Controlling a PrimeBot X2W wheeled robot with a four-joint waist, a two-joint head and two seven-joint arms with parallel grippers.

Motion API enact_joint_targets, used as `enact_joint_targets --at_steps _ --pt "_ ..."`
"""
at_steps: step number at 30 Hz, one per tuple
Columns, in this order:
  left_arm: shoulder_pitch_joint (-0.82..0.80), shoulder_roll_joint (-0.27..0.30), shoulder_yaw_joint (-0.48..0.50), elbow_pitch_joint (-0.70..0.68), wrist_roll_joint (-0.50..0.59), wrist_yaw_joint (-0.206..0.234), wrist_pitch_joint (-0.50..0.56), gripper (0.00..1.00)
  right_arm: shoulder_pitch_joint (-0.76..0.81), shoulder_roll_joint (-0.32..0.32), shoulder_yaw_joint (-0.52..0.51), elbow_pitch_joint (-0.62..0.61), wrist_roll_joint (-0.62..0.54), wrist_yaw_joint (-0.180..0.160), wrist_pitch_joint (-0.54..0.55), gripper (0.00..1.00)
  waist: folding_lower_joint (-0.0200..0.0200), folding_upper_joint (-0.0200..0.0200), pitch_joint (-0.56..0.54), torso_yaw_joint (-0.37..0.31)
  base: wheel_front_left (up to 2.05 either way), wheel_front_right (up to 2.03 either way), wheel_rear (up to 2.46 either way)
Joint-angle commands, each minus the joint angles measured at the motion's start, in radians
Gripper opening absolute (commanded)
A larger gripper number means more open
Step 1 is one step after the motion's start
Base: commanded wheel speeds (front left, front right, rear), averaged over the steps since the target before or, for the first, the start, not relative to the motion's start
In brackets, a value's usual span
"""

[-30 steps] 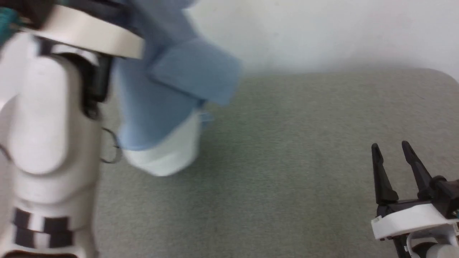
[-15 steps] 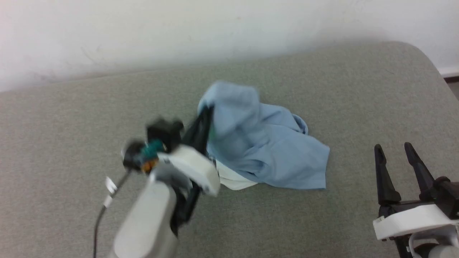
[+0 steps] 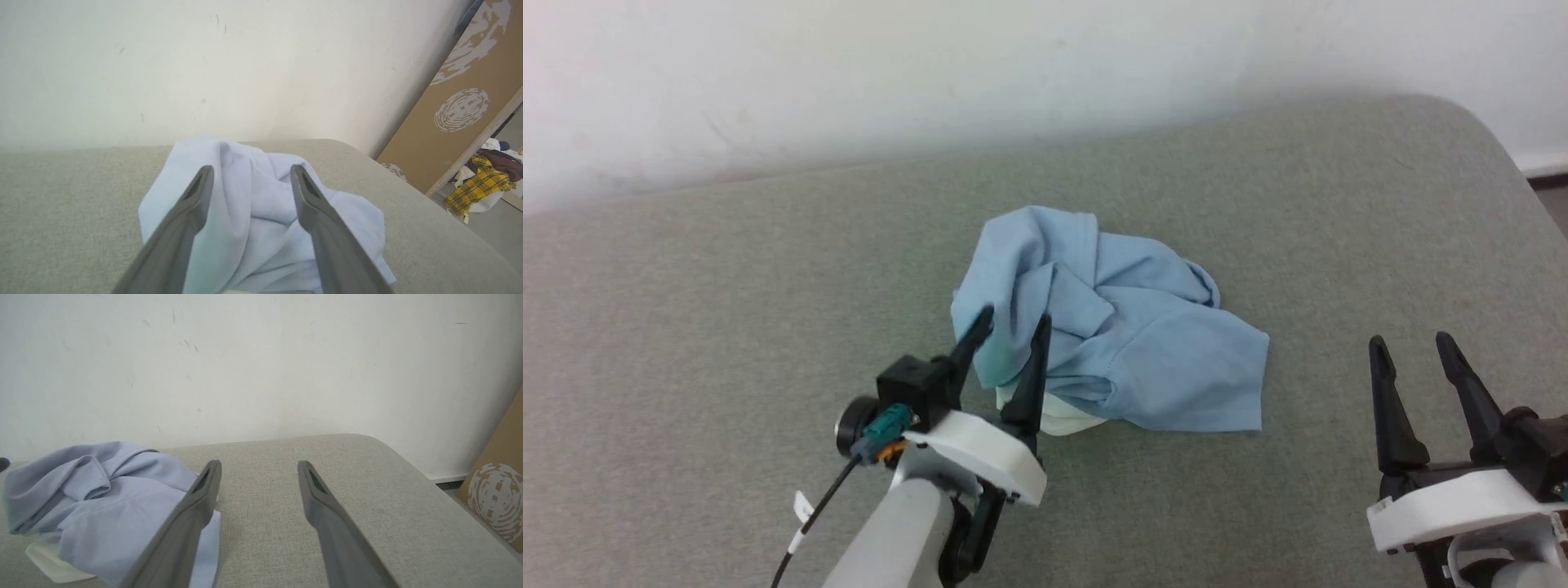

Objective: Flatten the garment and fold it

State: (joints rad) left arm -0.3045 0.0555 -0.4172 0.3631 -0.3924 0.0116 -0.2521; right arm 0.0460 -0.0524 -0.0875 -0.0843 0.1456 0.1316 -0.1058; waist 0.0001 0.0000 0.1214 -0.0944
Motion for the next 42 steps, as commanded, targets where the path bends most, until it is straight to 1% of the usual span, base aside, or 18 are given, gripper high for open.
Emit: enact_joint_targets --at_steps 1,4,6,9,12,15,22,26,29,30,31,32,33,40,42 --pt "0.015 -0.003 0.012 -0.048 0.016 0.011 -0.008 1.0 0.01 0.002 -0.002 -0.003 -0.007 -0.001 0.002 1.0 -0.0001 0.0 -0.037 0.033 0.0 0.0 0.0" --pt "0.054 0.002 0.055 -0.174 0.056 0.033 -0.009 1.0 0.024 0.002 -0.008 -0.012 -0.011 -0.001 0.01 1.0 -0.0001 0.0 -0.062 0.052 0.0 0.0 0.0" --pt "0.092 0.021 0.085 -0.219 0.078 0.053 -0.009 1.0 0.035 0.002 -0.009 -0.018 -0.013 -0.001 0.018 1.0 -0.0001 0.0 -0.074 0.061 0.0 0.0 0.0" --pt "0.147 0.066 0.132 -0.256 0.109 0.087 -0.009 1.0 0.048 0.002 -0.007 -0.028 -0.015 -0.001 0.026 1.0 -0.0001 0.0 -0.085 0.069 0.0 0.0 0.0" --pt "0.208 0.111 0.186 -0.268 0.117 0.118 -0.01 1.0 0.061 0.002 -0.003 -0.032 -0.017 -0.001 0.033 1.0 -0.0001 0.0 -0.092 0.072 0.0 0.0 0.0" --pt "0.269 0.144 0.233 -0.282 0.111 0.145 -0.01 1.0 0.073 0.002 0.002 -0.038 -0.019 -0.001 0.041 1.0 -0.0001 0.0 -0.097 0.073 0.0 0.0 0.0" --pt "0.354 0.189 0.277 -0.324 0.099 0.164 -0.001 1.0 0.094 0.002 0.007 -0.046 -0.021 -0.001 0.054 1.0 -0.0001 0.0 -0.107 0.077 0.0 0.0 0.0" --pt "0.37 0.195 0.275 -0.347 0.095 0.166 0.007 1.0 0.101 0.002 0.009 -0.031 -0.001 -0.001 0.086 1.0 -0.0001 0.0 -0.108 0.086 0.0 0.0 0.0" --pt "0.365 0.186 0.27 -0.36 0.091 0.168 0.006 1.0 0.078 0.002 0.009 0.026 0.003 -0.001 0.167 1.0 -0.0001 0.0 -0.101 0.096 0.0 0.0 0.0" --pt "0.358 0.176 0.263 -0.363 0.088 0.167 0.005 1.0 0.037 0.002 0.017 0.086 0.024 -0.001 0.232 1.0 -0.0001 0.0 -0.093 0.105 0.0 0.0 0.0" --pt "0.353 0.173 0.26 -0.363 0.089 0.167 0.004 1.0 0.013 -0.001 0.02 0.122 0.021 -0.001 0.27 1.0 -0.0001 0.0 -0.088 0.109 0.0 0.0 0.0" --pt "0.353 0.173 0.26 -0.363 0.089 0.167 0.004 1.0 0.013 -0.001 0.02 0.122 0.021 -0.001 0.27 1.0 -0.0001 0.0 -0.088 0.109 0.0 0.0 0.0" --pt "0.348 0.17 0.257 -0.362 0.092 0.166 0.002 1.0 -0.013 -0.008 0.026 0.16 0.027 -0.001 0.305 1.0 -0.0001 0.0 -0.082 0.115 0.0 0.0 0.0" --pt "0.302 0.134 0.238 -0.346 0.099 0.158 -0.006 1.0 -0.205 -0.105 0.106 0.409 0.136 -0.001 0.499 1.0 -0.0001 0.0 -0.035 0.16 0.0 0.0 0.0" --pt "0.291 0.124 0.236 -0.338 0.101 0.154 -0.008 1.0 -0.252 -0.117 0.128 0.47 0.178 -0.001 0.546 1.0 -0.0001 0.0 -0.026 0.167 0.0 0.0 0.0"
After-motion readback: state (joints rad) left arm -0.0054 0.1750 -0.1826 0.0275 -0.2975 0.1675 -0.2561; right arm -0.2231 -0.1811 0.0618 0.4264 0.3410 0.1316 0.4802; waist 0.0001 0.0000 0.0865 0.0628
